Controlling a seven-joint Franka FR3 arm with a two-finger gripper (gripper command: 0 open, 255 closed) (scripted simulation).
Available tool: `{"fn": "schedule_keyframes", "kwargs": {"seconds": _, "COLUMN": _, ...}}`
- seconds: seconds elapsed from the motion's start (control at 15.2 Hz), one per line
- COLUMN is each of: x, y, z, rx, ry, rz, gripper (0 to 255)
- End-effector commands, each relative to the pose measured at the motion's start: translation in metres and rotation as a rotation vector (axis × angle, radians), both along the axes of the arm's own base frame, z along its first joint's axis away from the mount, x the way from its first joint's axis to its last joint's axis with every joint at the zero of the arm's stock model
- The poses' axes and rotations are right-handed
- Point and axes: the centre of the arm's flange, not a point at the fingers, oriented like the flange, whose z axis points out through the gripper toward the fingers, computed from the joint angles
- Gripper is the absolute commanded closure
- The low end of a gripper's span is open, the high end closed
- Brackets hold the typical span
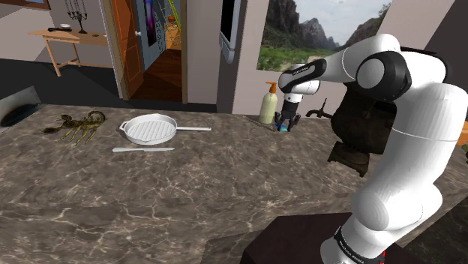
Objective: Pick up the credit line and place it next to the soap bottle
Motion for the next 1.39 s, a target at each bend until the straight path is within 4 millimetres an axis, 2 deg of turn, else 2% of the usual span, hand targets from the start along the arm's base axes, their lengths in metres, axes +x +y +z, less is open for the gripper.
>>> {"fn": "schedule_keyframes", "kwargs": {"seconds": 0.0, "x": 0.000, "y": 0.000, "z": 0.000, "rx": 0.000, "ry": 0.000, "rz": 0.000, "gripper": 255}}
{"fn": "schedule_keyframes", "kwargs": {"seconds": 0.13, "x": 0.000, "y": 0.000, "z": 0.000, "rx": 0.000, "ry": 0.000, "rz": 0.000, "gripper": 255}}
{"fn": "schedule_keyframes", "kwargs": {"seconds": 0.2, "x": 0.000, "y": 0.000, "z": 0.000, "rx": 0.000, "ry": 0.000, "rz": 0.000, "gripper": 0}}
{"fn": "schedule_keyframes", "kwargs": {"seconds": 0.53, "x": 0.000, "y": 0.000, "z": 0.000, "rx": 0.000, "ry": 0.000, "rz": 0.000, "gripper": 0}}
{"fn": "schedule_keyframes", "kwargs": {"seconds": 0.79, "x": 0.005, "y": -0.005, "z": 0.049, "rx": 0.000, "ry": 0.000, "rz": 0.000, "gripper": 0}}
{"fn": "schedule_keyframes", "kwargs": {"seconds": 1.32, "x": 0.005, "y": -0.005, "z": 0.049, "rx": 0.000, "ry": 0.000, "rz": 0.000, "gripper": 0}}
